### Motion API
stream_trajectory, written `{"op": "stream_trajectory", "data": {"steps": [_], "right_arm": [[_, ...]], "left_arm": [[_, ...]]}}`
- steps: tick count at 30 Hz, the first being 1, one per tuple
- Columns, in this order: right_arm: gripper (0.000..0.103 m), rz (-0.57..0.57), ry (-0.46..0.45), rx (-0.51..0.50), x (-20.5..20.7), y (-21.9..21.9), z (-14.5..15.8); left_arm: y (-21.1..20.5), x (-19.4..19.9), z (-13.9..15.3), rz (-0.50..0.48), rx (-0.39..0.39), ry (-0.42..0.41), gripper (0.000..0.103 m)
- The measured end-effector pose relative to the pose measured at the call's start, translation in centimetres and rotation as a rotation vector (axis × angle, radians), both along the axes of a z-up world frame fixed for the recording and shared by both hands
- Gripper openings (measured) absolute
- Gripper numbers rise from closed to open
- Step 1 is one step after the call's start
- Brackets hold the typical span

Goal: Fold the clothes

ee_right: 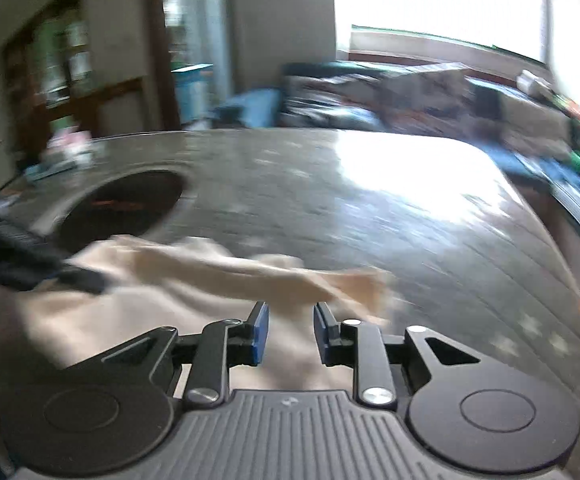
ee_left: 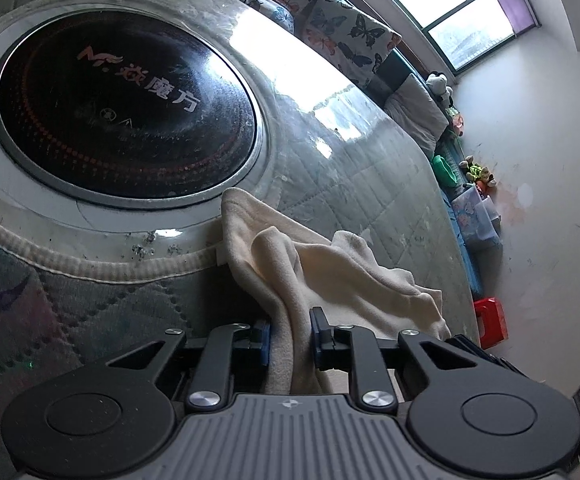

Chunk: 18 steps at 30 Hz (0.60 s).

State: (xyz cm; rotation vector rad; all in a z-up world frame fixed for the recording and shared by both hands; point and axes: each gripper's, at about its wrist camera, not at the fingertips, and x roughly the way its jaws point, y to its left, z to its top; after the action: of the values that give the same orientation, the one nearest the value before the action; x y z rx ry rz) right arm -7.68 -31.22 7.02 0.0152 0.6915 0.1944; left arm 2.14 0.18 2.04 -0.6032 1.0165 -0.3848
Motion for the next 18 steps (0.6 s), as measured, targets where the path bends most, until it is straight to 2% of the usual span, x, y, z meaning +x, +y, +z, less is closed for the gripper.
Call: {"op": "stream_trajectory", "data": {"steps": [2,10,12,14,18], "right_arm": [[0.036,-0.051,0.007,0.009,0.4,-1.4,-0.7],[0.039,-0.109,0.037,0.122,1.5,-3.5,-3.0],[0.036,-0.107,0.044,0.164,1.7,-3.6,-3.0],[0.015,-0.096,0.046,0.191,1.6,-3.4,-2.9],[0.011,-0.095,0.011,0.192,0.9,-3.1,-2.0]], "left_arm": [[-0.3,0.0,0.1,-0.005,0.015,-0.006,0.021],[-0.7,0.3,0.3,-0.028,0.055,-0.016,0.021],[-0.9,0.3,0.5,-0.038,0.075,-0.024,0.021],[-1.3,0.4,0.8,-0.051,0.103,-0.043,0.021],[-2.5,0.5,2.0,-0.095,0.16,-0.104,0.019]]}}
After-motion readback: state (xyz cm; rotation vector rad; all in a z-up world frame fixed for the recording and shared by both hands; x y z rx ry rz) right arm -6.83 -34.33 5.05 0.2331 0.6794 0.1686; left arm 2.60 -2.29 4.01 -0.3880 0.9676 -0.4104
